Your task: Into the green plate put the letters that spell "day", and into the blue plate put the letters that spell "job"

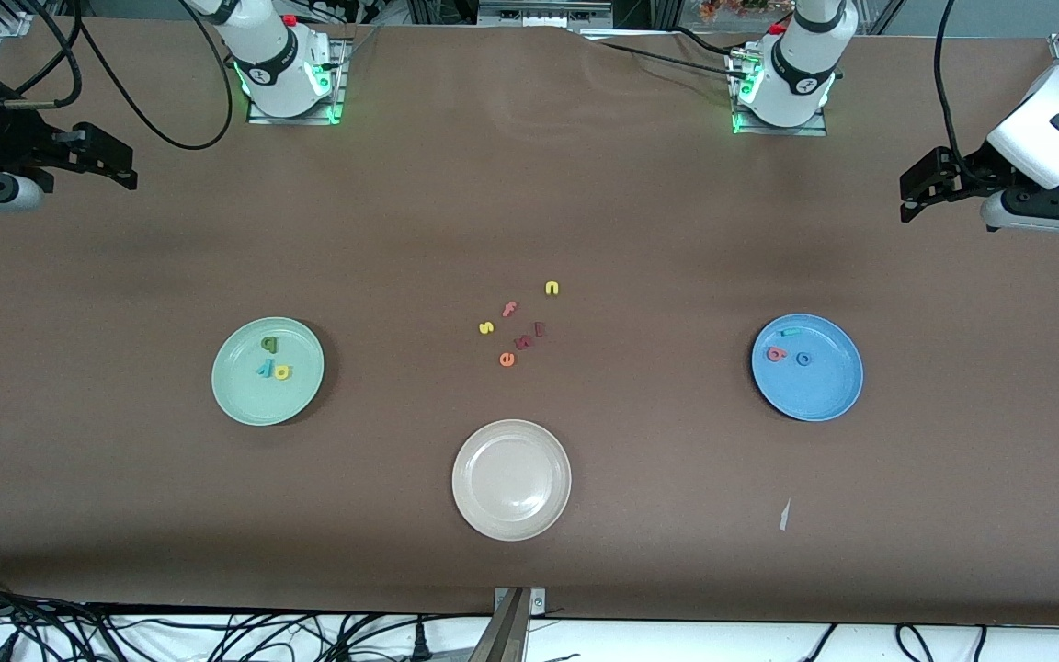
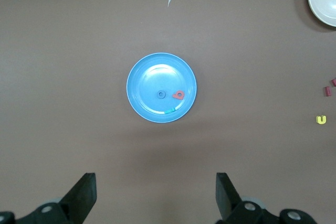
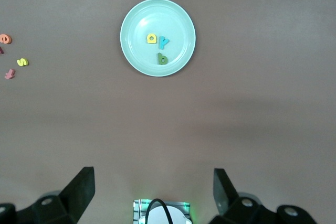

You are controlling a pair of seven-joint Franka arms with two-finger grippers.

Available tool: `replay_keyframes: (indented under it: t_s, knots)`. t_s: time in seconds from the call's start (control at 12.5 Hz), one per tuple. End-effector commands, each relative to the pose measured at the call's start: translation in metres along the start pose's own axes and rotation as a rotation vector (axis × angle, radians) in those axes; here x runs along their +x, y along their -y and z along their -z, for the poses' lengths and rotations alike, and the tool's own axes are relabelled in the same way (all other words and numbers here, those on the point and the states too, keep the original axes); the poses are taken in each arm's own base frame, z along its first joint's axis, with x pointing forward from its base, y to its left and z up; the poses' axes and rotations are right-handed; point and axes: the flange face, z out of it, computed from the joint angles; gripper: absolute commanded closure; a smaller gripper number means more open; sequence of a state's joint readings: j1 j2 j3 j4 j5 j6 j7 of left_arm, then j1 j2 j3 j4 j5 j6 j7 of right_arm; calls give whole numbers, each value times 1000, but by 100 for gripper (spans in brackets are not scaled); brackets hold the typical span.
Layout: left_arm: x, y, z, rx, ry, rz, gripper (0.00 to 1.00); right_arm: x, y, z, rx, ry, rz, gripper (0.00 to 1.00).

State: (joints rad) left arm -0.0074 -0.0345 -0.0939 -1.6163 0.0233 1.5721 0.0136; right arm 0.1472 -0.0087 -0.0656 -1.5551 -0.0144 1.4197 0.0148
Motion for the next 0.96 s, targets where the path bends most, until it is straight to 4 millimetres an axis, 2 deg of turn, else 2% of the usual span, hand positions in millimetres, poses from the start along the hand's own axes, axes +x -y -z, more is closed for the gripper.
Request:
replay_keyframes:
  t_s: [0.0, 0.24, 0.32, 0.64, 0.88]
  knots:
    - [-4, -1, 10, 18, -16, -16, 0, -1, 1, 7, -1, -7, -4, 0]
    - [-4, -4, 8, 22, -11, -13, 0, 0, 2, 5, 5, -5, -5, 0]
    - [-4, -12, 10, 25, -15, -28, 0, 0, 2, 6, 3, -7, -5, 0]
    - [-5, -6, 12, 27, -18, -31, 0, 0, 2, 5, 4, -4, 0, 0]
    - [-15, -4, 25, 29, -30, -24, 0, 0, 1, 5, 5, -4, -3, 0]
